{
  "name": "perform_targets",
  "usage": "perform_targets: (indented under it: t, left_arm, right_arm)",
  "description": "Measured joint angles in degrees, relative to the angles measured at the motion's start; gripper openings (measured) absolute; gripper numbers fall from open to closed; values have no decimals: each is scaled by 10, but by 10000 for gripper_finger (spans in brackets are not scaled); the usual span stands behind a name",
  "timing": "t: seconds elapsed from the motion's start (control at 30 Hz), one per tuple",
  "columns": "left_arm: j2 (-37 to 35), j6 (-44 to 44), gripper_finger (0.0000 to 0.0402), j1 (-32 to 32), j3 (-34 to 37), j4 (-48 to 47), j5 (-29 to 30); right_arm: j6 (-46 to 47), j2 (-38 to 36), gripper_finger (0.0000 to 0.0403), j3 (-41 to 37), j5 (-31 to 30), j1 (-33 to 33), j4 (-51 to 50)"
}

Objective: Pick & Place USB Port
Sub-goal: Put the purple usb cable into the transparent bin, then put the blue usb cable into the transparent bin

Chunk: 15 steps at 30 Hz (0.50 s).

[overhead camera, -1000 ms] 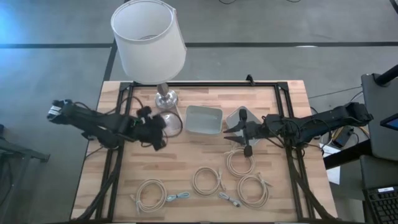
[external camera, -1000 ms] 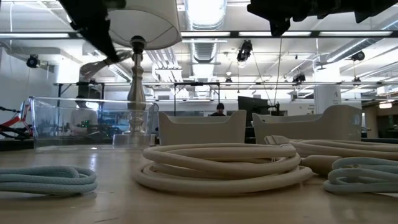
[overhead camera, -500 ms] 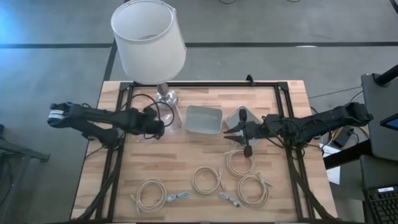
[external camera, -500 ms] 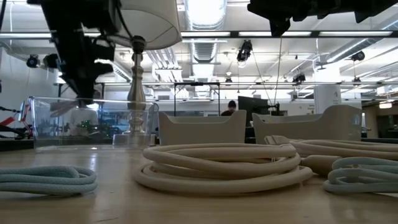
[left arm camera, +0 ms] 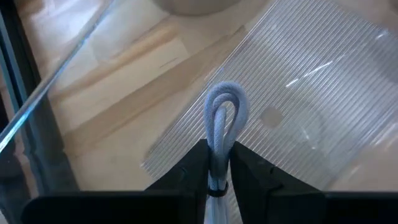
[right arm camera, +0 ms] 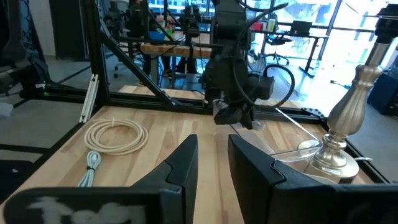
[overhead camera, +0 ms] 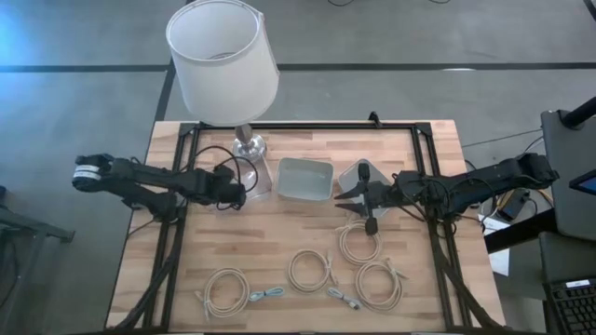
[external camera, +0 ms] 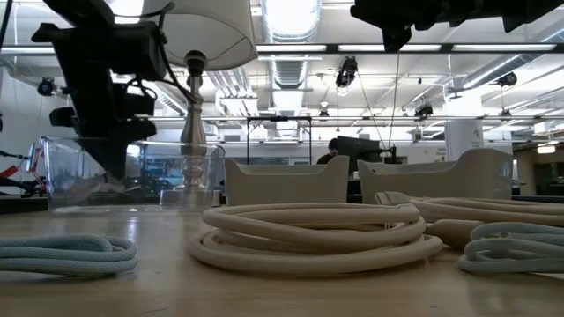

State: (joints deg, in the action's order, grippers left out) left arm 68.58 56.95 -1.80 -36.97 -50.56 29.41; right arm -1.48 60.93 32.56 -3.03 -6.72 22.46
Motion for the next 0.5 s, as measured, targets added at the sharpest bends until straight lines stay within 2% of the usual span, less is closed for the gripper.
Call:
perform_targets:
  t: [0.3, 0.5]
  left_arm:
    - [0, -36, 112, 0, 1, 7, 2]
    - [-1, -81, 122, 0, -29, 7, 16]
  right_arm:
    - [0, 0, 72, 0, 0, 0, 0]
    - [0, 0, 68, 0, 0, 0, 0]
